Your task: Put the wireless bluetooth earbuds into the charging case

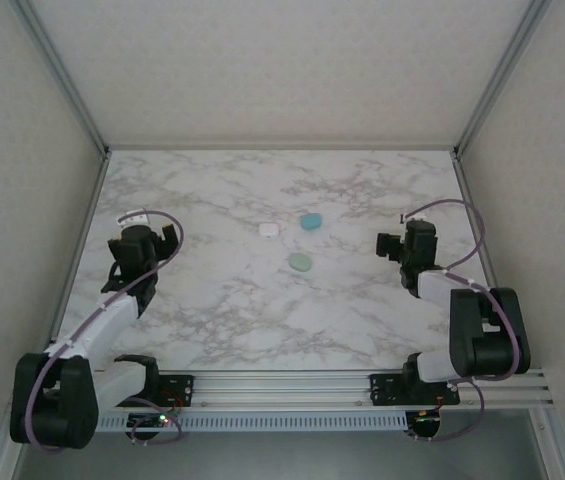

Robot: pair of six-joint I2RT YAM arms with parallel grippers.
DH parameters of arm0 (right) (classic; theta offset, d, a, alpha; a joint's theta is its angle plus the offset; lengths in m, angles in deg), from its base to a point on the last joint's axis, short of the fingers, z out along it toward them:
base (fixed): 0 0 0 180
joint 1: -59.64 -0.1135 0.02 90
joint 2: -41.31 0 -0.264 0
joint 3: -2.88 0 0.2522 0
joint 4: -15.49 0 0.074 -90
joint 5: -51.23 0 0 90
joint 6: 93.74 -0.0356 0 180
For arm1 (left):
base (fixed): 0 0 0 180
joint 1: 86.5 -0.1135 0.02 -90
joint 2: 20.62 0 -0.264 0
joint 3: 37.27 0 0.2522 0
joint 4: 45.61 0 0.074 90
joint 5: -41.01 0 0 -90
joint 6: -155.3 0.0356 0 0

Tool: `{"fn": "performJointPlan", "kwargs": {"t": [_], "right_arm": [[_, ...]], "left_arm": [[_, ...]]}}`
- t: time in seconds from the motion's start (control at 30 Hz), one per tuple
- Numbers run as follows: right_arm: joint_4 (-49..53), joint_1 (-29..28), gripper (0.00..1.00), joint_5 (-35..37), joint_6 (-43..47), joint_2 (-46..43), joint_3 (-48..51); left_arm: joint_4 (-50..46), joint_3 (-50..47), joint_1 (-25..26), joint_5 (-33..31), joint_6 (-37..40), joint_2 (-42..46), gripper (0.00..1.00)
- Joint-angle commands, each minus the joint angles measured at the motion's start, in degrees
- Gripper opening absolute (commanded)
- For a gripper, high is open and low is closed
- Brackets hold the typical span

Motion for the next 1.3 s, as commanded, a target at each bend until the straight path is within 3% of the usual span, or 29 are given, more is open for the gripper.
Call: {"fn": "performJointPlan", "kwargs": {"t": [0.0,0.1,0.2,0.33,0.47,0.53,0.63,0.7,0.73,0.8,0.83,1.27], "right_arm": [[-10.0,0.6,0.97,-9.2,1.5,-0.5,1.5],[-17.7,0.6,0.98,-10.9,0.8,-0.6,6.1],[-33.1,0.5,0.98,-10.6,0.8,6.1,10.6],[-24.1,0.0,0.99,-4.7,-0.5,6.3,6.5],[-24.5,-0.4,0.99,-3.0,-0.7,6.3,6.6],[-24.5,-0.4,0.99,-3.0,-0.7,6.3,6.5],[-24.8,-0.4,0.99,-3.2,-0.7,6.4,6.6],[-24.6,-0.4,0.99,-3.2,-0.6,6.4,6.6],[-24.7,-0.4,0.99,-3.1,-0.6,6.4,6.6],[-24.7,-0.4,0.99,-3.2,-0.6,6.4,6.6],[-24.6,-0.4,0.99,-3.2,-0.6,6.4,6.6],[-24.5,-0.4,0.99,-3.3,-0.6,6.4,6.5]], "left_arm": [[8.9,-2.3,-1.0,0.9,0.9,-2.9,1.0],[15.5,-4.1,-1.1,3.8,1.9,-6.0,1.0],[22.1,-5.2,-1.1,6.6,4.2,-10.2,1.0],[25.9,-4.1,-1.3,10.4,6.6,-14.4,1.0],[20.6,0.7,-1.6,19.0,9.2,-18.1,1.0],[25.9,-0.6,-1.7,21.6,9.3,-20.4,1.0],[27.7,-1.4,-3.0,20.5,7.1,-20.8,1.0],[34.9,-3.9,-3.3,19.5,6.6,-23.6,1.0],[40.5,-5.4,-3.4,16.9,5.4,-25.7,1.0],[37.0,-4.6,-3.4,8.7,2.4,-25.0,1.0],[36.8,-4.3,-3.2,7.5,2.3,-25.3,1.0],[35.4,-3.5,-2.6,9.4,3.5,-25.2,1.0]]}}
